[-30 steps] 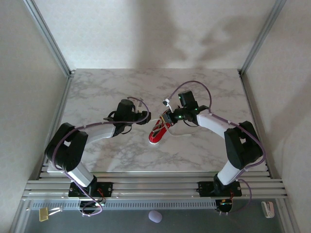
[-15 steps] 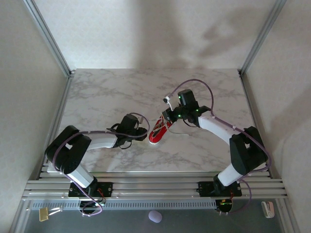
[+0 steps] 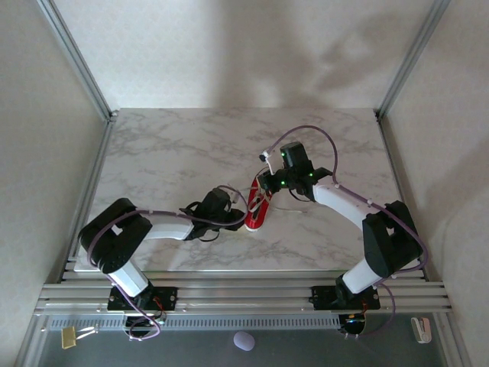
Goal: Tie the shoes
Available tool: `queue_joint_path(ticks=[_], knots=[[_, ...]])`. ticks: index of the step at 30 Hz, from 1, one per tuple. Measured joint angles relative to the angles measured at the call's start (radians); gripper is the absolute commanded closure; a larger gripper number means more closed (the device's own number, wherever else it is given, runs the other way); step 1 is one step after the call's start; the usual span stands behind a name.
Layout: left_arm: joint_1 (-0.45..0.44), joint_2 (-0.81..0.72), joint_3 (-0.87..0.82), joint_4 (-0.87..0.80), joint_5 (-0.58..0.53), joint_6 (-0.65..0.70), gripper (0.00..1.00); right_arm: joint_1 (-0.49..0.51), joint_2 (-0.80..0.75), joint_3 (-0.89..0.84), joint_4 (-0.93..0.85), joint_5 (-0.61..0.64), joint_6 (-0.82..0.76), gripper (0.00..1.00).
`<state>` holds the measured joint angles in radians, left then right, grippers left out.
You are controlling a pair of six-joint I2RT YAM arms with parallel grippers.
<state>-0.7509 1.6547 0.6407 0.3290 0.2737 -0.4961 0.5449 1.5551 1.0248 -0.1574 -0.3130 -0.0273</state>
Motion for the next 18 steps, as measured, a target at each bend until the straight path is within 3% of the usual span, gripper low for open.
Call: queue_joint_path(ticks=[12,18], knots=[[-0.103,0.053,0.024,0.142,0.020,-0.074,0.82,0.001,-0.065,-0.080,-0.019,0.053,0.038,1.00],[-0.091,-0.074,-0.073,0.162,-0.063,-0.102,0.77,0.001,-0.074,-0.087,-0.019,0.064,0.103,1.00]])
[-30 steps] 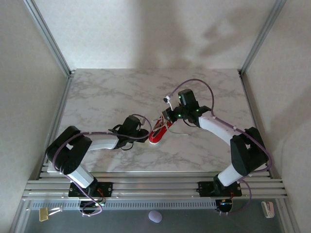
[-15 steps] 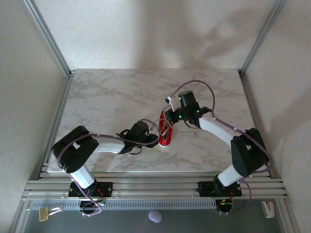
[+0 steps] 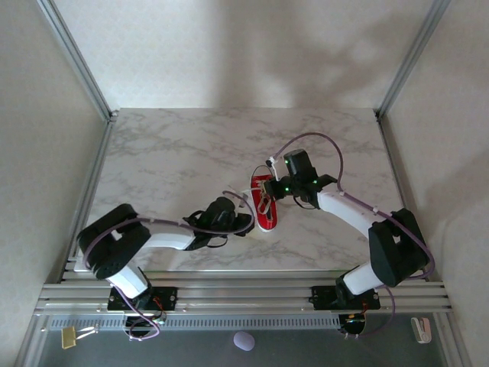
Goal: Tie the shoes
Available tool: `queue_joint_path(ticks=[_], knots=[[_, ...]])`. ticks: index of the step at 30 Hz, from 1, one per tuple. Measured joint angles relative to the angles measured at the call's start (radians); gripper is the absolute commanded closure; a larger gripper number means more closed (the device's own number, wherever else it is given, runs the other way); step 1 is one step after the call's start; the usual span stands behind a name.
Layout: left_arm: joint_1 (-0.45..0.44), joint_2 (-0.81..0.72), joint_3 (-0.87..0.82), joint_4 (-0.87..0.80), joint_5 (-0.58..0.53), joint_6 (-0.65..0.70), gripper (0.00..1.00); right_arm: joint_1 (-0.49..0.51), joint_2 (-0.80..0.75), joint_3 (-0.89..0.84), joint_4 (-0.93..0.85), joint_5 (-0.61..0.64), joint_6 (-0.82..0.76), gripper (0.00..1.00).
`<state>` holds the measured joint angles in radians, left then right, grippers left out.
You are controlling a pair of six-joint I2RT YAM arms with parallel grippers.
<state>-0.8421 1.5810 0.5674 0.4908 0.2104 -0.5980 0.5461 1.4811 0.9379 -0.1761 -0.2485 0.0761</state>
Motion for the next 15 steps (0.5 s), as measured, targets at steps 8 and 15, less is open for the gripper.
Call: queue_joint_path(ticks=[8,15], knots=[[0.172,-0.021,0.040,-0.098,-0.066,0.098,0.69,0.000,-0.017,-0.022,0.008,0.002,0.093,1.00],[0.191,0.108,0.262,-0.280,-0.111,0.406,0.52,0.000,-0.017,-0.022,0.007,0.001,0.101,1.00]])
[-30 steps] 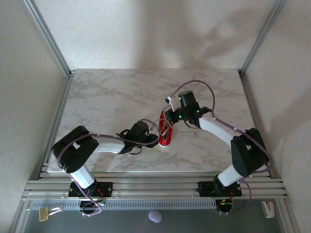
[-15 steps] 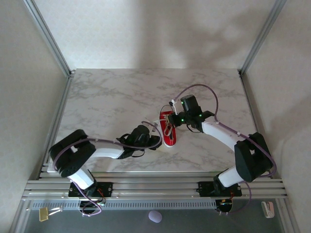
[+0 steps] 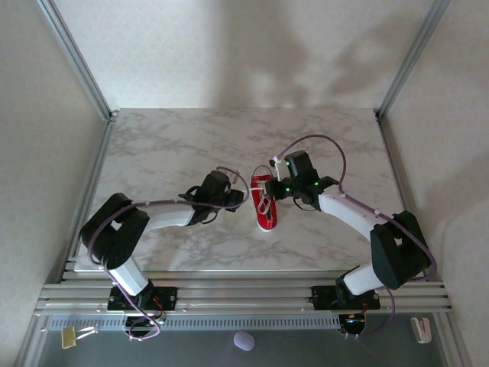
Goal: Tie the shoes
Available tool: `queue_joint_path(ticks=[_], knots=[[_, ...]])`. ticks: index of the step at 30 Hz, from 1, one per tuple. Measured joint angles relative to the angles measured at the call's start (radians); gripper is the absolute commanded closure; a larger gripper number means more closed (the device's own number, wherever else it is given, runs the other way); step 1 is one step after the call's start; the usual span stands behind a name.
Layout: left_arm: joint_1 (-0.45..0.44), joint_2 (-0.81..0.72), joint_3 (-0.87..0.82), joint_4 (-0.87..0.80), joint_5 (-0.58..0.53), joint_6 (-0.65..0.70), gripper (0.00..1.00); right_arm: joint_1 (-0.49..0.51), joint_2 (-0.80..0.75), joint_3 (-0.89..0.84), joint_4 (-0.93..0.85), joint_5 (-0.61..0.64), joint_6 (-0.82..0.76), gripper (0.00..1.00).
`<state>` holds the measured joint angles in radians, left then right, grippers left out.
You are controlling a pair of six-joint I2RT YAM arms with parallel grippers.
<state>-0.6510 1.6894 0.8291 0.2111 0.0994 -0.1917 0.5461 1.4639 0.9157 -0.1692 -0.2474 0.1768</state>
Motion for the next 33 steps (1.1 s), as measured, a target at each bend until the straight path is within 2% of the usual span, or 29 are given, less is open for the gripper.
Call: queue_joint_path(ticks=[4,15,27,29,33], knots=[[0.019,0.043,0.073,-0.069,0.020,0.138,0.42,0.000,0.000,0.000,-0.007,-0.011,0.000,1.00],[0.097,0.117,0.220,-0.224,0.229,0.428,0.40,0.000,0.000,0.001,-0.032,-0.018,-0.001,1.00],[0.103,0.243,0.318,-0.311,0.272,0.533,0.44,0.000,0.000,0.002,-0.037,-0.003,0.013,1.00],[0.103,0.258,0.330,-0.314,0.272,0.536,0.47,0.000,0.000,0.002,-0.037,-0.002,0.019,1.00],[0.103,0.298,0.369,-0.326,0.272,0.543,0.59,0.000,0.000,0.002,-0.037,-0.002,0.023,1.00]])
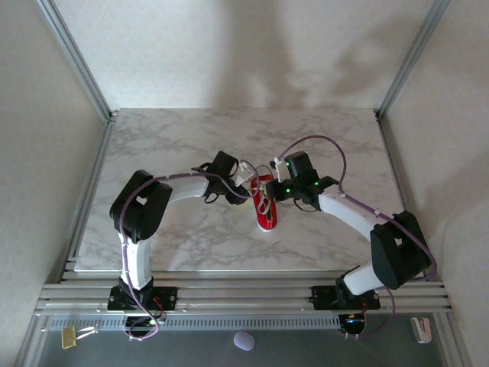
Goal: Tie the shoes
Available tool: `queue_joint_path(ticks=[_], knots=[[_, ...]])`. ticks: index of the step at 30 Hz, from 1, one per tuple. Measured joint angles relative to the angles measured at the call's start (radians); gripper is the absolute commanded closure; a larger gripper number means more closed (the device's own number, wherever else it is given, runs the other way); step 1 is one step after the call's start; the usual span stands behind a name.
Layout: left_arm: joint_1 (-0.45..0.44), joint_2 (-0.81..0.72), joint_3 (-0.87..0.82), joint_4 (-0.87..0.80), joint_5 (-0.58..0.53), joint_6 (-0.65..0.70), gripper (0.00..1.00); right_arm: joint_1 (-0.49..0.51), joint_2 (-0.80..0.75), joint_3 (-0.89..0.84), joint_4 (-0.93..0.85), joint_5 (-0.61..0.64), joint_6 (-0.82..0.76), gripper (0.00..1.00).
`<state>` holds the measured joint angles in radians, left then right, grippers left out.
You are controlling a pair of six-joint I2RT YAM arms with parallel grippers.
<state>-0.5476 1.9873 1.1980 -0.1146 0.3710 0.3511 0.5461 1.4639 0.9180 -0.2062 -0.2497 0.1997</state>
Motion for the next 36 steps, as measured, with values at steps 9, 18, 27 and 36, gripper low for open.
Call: queue_joint_path(ticks=[9,18,27,36], knots=[[0.007,0.013,0.008,0.008,-0.003,-0.010,0.89,0.000,0.000,0.000,0.000,0.008,0.000,1.00],[0.002,-0.110,-0.132,0.066,-0.008,-0.111,1.00,0.000,0.000,0.000,0.000,0.014,0.000,1.00],[-0.021,-0.212,-0.206,0.086,-0.027,-0.285,1.00,0.000,0.000,0.006,-0.001,0.014,0.000,1.00],[-0.027,-0.343,-0.381,0.169,-0.023,-0.523,1.00,0.000,0.000,0.013,0.000,0.014,0.000,1.00]])
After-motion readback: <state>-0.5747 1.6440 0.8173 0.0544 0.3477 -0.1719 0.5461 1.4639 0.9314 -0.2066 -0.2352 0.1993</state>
